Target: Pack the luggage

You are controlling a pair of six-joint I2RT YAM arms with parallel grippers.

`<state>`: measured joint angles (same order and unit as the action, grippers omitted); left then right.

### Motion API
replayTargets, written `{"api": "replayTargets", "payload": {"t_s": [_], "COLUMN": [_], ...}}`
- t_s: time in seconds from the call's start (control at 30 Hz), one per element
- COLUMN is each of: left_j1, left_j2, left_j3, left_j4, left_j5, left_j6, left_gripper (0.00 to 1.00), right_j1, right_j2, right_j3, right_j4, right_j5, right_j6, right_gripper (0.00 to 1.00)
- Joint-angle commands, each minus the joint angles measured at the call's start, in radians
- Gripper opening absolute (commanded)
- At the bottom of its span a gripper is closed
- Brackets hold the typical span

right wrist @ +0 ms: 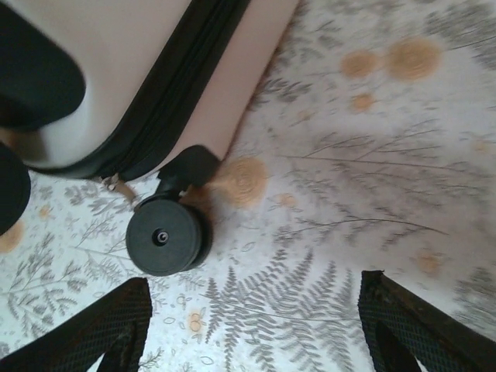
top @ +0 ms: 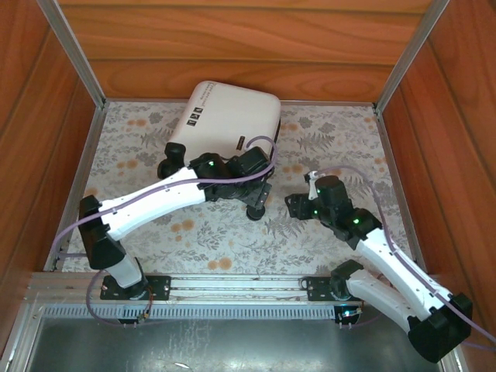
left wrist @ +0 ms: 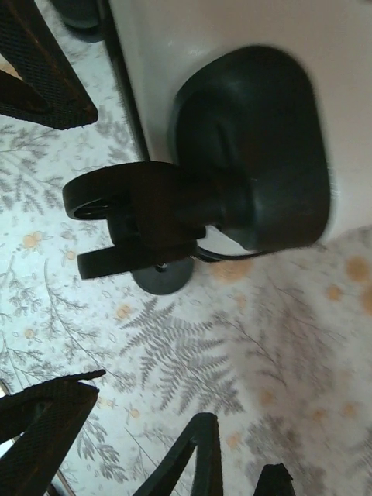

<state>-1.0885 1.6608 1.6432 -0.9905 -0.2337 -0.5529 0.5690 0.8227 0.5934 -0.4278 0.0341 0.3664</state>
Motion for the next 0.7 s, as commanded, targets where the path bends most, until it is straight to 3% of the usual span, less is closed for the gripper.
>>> {"api": "replayTargets", "payload": {"t_s": [0.0,0.37,0.53,0.67], "left_j1": [0.026,0.093,0.091,0.093], "left_j2": [0.024,0.184,0.25,0.269], "left_j3": [0.035,0.131,0.161,0.151], "left_j4": [-0.069,-0.08,-0.08,-0.08], "left_j5": [0.027,0.038,0.084,0.068], "left_j6": [-0.071,-0.155,-0.168,-0.19], "left_gripper": [0.86,0.76,0.69,0.53], "right_j1": [0.006,0.03,0.118,0.158], "right_j2": [0.016,0.077,0.121,0.175], "right_j3": [-0.047,-0.147,-0.211,-0.254], "right_j4": [0.224,0.381,0.501,0.618], "right_j5": [-0.12,-0.107,-0.058,-0.018], "right_j6": [-0.044,-0.135,-0.238,-0.247], "right_gripper": [0.75,0.79,0.79,0.78]}}
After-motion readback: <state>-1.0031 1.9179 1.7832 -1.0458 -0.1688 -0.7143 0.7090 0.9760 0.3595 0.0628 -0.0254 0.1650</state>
